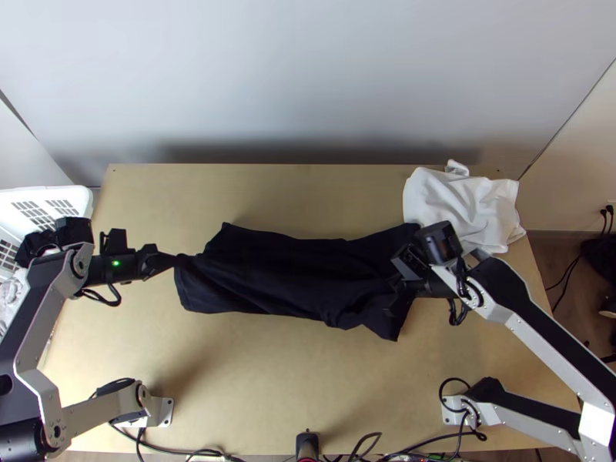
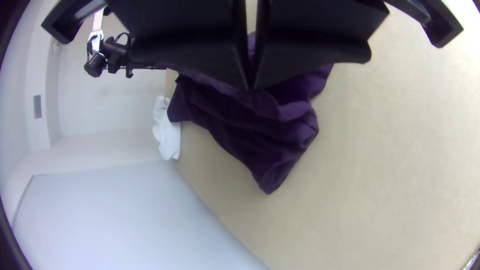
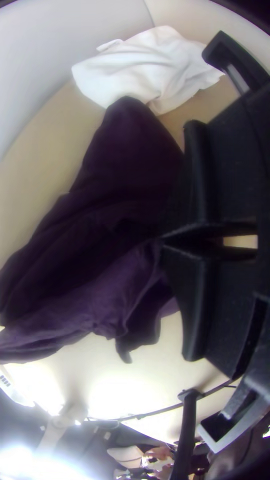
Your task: Fold the t-shirt
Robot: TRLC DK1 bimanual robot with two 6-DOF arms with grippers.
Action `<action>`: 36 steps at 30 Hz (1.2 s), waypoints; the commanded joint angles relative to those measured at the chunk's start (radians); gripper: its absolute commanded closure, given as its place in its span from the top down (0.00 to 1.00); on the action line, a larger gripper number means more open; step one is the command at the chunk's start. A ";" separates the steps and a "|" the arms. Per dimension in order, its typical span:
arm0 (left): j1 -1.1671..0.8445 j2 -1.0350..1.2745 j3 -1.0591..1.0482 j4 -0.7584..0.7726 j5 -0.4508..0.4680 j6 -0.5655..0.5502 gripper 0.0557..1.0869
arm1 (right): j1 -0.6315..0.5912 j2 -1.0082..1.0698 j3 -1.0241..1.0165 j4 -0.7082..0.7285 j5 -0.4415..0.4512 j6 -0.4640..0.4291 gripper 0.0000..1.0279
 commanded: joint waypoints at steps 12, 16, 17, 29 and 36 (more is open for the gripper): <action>-0.066 0.051 0.066 0.066 0.010 -0.052 0.03 | -0.114 0.062 0.021 0.034 -0.011 -0.016 0.03; -0.080 0.082 0.088 0.074 0.007 -0.063 0.03 | -0.168 0.103 0.054 0.040 -0.024 -0.022 0.03; -0.085 0.086 0.092 0.075 0.007 -0.063 0.03 | -0.175 0.112 0.060 0.040 -0.026 -0.022 0.03; -0.094 0.155 0.095 0.153 0.005 -0.095 0.03 | -0.187 0.151 0.059 0.055 -0.026 -0.006 0.03; -0.085 0.217 0.091 0.187 -0.022 -0.101 0.03 | -0.224 0.184 0.041 0.100 -0.026 0.037 0.03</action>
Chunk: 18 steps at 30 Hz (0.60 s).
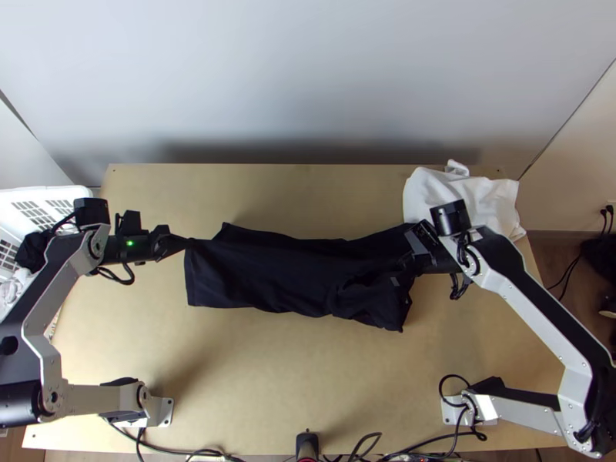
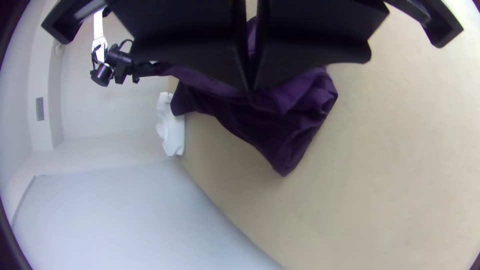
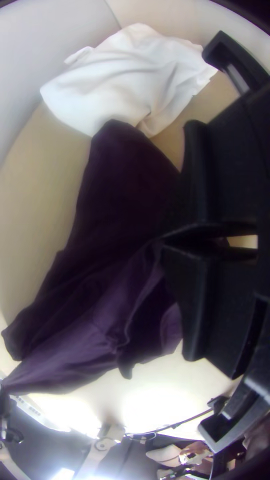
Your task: Fold the t-shirt
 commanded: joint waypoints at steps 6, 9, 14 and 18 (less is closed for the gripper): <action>-0.010 0.063 -0.007 0.094 -0.041 -0.040 0.03 | -0.069 0.087 0.017 0.098 0.000 0.069 0.03; -0.022 0.072 -0.006 0.125 -0.046 -0.048 0.03 | -0.072 0.125 0.053 0.129 0.000 0.069 0.03; -0.038 0.091 -0.006 0.200 -0.051 -0.076 0.03 | -0.085 0.217 0.102 0.166 0.000 0.071 0.03; -0.052 0.100 -0.012 0.245 -0.051 -0.076 0.03 | -0.088 0.276 0.108 0.204 0.000 0.089 0.03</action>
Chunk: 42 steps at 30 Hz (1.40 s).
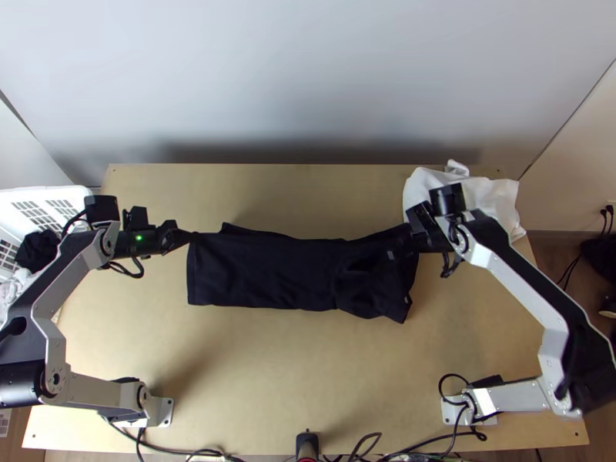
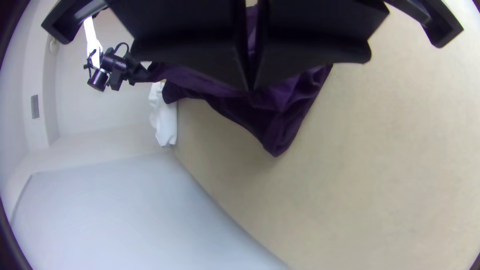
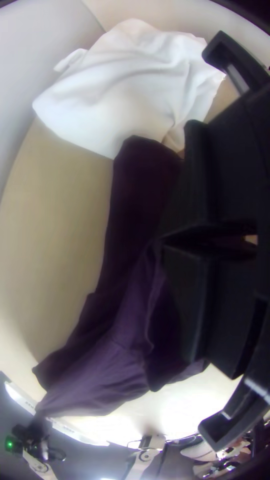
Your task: Fold the t-shirt
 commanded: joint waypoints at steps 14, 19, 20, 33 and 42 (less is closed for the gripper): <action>-0.043 0.120 -0.017 0.164 -0.089 -0.010 0.03 | -0.009 0.183 0.021 0.164 0.019 0.053 0.03; -0.059 0.148 -0.018 0.198 -0.124 -0.008 0.03 | -0.003 0.186 -0.017 0.238 0.111 0.058 0.03; -0.064 0.153 -0.020 0.205 -0.129 -0.008 0.03 | -0.002 0.186 -0.026 0.255 0.132 0.058 0.03; -0.076 0.153 -0.037 0.210 -0.134 -0.008 0.03 | 0.003 0.151 -0.063 0.262 0.183 0.070 0.96; -0.061 0.129 -0.064 0.207 -0.134 -0.003 0.03 | 0.083 -0.101 0.007 0.186 0.186 0.098 0.96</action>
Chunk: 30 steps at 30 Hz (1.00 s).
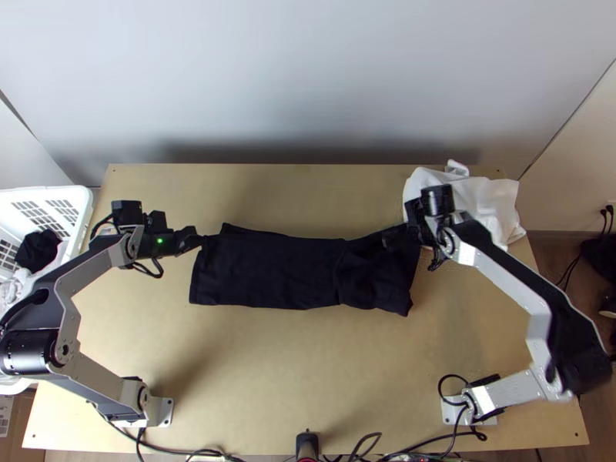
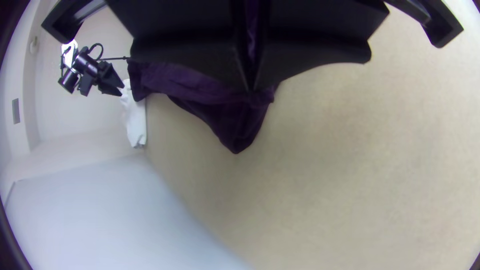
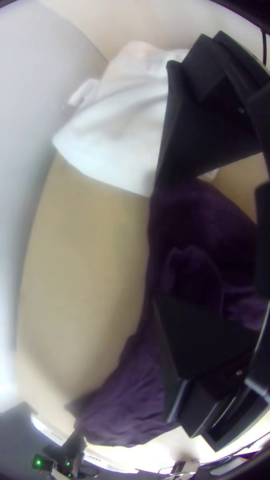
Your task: Fold the t-shirt
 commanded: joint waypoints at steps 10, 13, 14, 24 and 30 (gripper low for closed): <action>0.000 -0.011 0.005 0.002 -0.002 -0.007 0.03 | 0.380 -0.164 0.090 -0.375 -0.322 0.171 0.95; -0.006 -0.004 0.015 0.009 -0.002 -0.021 0.03 | 0.465 -0.120 0.096 -0.368 -0.322 0.205 0.95; -0.009 -0.004 0.019 0.009 -0.002 -0.024 0.03 | 0.480 -0.098 0.107 -0.367 -0.324 0.212 0.95; -0.014 0.021 0.056 0.036 -0.002 -0.050 0.03 | 0.506 0.168 0.234 -0.304 -0.379 0.257 0.95; -0.026 0.061 0.096 0.062 -0.002 -0.070 0.03 | 0.494 0.311 0.365 -0.261 -0.379 0.268 0.95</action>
